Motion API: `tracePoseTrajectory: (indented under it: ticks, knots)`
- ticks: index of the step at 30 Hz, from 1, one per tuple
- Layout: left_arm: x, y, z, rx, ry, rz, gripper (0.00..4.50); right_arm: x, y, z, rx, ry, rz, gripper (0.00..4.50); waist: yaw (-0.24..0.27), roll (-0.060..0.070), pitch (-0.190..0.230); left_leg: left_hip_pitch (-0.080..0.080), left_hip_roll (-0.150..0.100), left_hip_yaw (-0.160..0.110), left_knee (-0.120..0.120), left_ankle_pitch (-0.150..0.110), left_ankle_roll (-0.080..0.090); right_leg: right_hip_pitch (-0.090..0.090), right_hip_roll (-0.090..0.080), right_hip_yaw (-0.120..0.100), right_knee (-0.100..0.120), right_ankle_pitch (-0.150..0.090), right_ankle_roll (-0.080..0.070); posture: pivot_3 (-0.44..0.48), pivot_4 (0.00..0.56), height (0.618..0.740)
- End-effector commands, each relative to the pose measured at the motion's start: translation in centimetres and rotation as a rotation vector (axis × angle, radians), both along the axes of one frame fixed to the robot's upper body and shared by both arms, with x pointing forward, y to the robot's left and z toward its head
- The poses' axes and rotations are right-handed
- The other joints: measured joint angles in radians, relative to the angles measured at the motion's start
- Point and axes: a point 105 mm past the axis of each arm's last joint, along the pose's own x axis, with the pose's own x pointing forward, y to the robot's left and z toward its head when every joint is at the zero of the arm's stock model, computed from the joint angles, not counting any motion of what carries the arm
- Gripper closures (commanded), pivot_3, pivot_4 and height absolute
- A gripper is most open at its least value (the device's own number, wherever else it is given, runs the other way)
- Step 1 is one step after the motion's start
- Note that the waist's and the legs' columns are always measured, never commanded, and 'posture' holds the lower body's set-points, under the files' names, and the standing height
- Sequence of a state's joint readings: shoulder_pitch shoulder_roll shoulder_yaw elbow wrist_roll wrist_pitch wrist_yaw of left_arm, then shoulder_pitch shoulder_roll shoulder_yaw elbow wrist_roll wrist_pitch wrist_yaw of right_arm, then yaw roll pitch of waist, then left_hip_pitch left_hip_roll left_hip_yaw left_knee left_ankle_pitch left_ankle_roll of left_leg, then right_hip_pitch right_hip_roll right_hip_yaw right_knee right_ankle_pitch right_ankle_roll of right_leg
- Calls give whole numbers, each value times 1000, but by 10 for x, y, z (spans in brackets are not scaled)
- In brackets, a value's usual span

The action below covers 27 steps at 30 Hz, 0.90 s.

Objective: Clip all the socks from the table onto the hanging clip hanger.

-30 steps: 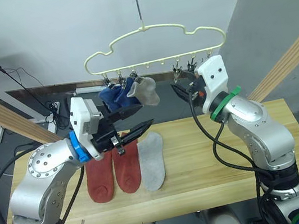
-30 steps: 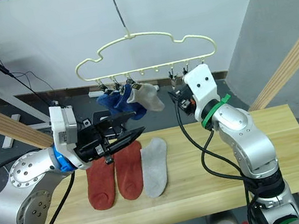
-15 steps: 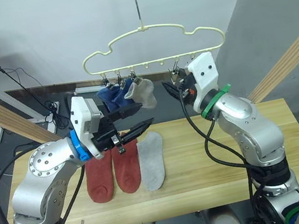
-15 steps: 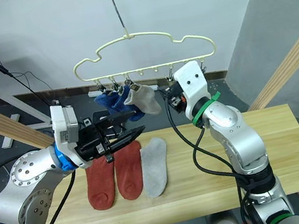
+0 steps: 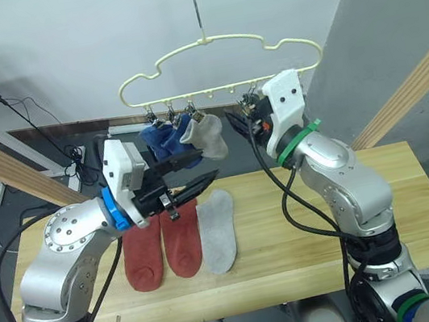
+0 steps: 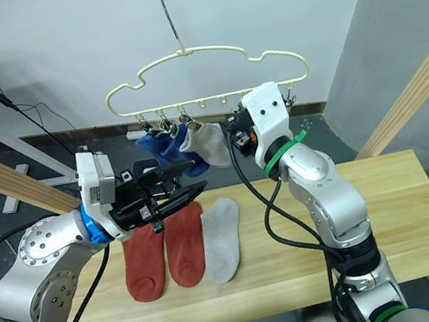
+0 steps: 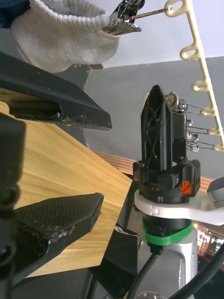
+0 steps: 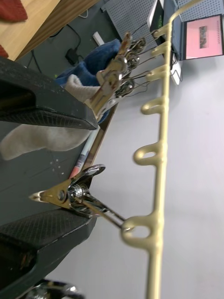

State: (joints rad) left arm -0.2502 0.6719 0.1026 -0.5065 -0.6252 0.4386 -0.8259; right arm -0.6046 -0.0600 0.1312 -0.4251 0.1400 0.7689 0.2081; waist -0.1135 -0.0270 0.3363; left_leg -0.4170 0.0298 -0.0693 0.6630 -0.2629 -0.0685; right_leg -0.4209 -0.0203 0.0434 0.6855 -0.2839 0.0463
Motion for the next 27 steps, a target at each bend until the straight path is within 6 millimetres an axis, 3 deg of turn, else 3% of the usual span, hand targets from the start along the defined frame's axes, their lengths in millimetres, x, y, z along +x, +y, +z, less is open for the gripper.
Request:
tracePoseTrajectory:
  ticks: [1, 27]
  knots:
    - [-4, -3, 6, -2, -46, -21, 2157, -3, -4, 15, 53, -46, -9, 2018, 0, 0, 0, 0, 0, 0, 0, 0, 0, 0, 0, 0, 0, 0, 0, -191, 279, 740]
    - [-3, -6, 4, -6, -45, -17, 2157, 1, -4, 17, 118, -10, -21, 2018, -1, 0, 0, 1, 0, -1, 2, 3, 0, -2, 0, 0, 11, 0, -1, -190, 275, 740]
